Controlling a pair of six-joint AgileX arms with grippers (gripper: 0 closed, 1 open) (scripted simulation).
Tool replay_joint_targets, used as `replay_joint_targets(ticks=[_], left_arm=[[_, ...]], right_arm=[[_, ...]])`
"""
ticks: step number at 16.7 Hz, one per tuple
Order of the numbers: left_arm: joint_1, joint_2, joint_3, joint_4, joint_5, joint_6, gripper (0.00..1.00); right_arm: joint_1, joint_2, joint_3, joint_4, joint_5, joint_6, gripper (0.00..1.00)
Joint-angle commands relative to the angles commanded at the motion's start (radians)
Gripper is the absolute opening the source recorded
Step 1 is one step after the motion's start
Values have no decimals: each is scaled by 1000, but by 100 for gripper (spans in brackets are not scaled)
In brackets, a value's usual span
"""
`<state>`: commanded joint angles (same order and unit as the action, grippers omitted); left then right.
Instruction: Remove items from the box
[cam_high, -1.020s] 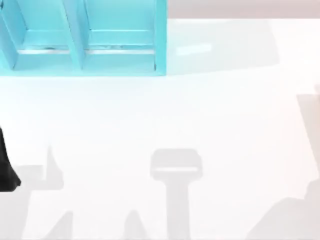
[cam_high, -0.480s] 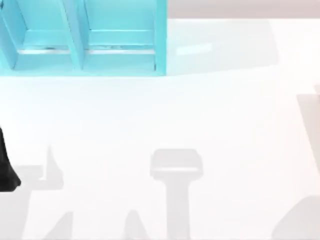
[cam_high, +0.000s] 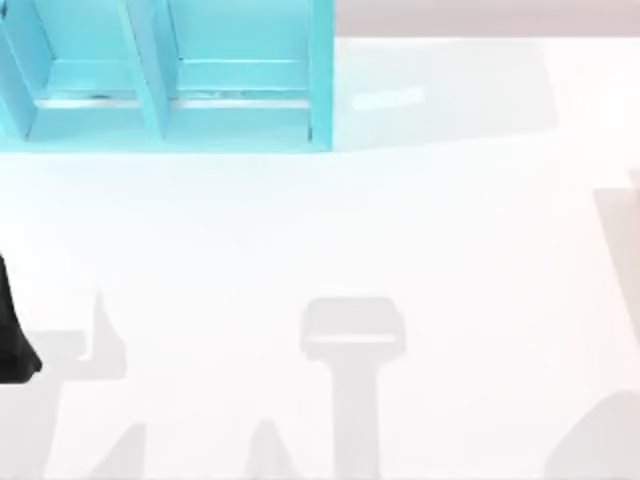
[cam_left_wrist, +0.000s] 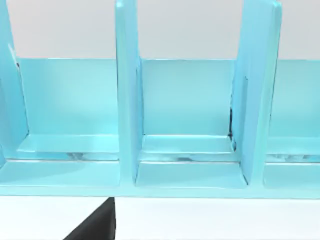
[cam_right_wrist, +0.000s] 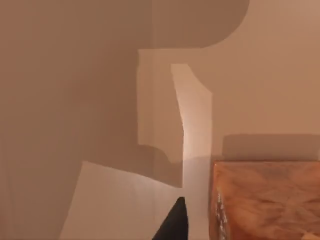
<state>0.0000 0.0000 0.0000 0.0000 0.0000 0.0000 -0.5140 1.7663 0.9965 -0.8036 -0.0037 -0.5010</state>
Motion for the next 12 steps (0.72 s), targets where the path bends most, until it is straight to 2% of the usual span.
replay_joint_targets(ticks=[5,12], left_arm=[[0,0,0,0,0,0,100],[0,0,0,0,0,0,100]], right_arm=[[0,0,0,0,0,0,2],[0,0,0,0,0,0,0]])
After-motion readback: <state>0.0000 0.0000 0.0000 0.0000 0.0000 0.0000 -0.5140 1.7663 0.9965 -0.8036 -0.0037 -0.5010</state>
